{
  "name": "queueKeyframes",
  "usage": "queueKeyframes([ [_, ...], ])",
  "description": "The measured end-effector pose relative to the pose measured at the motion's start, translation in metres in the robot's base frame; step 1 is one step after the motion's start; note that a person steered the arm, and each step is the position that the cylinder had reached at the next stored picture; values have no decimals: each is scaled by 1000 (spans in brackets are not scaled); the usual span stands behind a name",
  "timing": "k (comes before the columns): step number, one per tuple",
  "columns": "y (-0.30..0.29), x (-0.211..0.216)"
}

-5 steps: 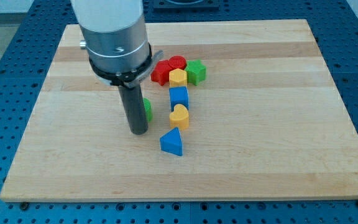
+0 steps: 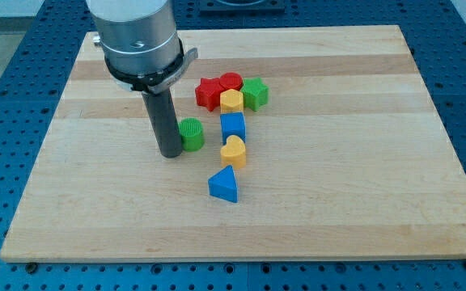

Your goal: Move the green circle near the blue cube

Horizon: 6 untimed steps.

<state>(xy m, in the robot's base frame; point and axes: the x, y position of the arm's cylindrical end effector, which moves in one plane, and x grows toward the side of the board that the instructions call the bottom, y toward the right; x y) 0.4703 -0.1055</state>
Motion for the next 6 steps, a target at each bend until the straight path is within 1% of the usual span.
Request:
queueKeyframes([
  [6,21,0],
])
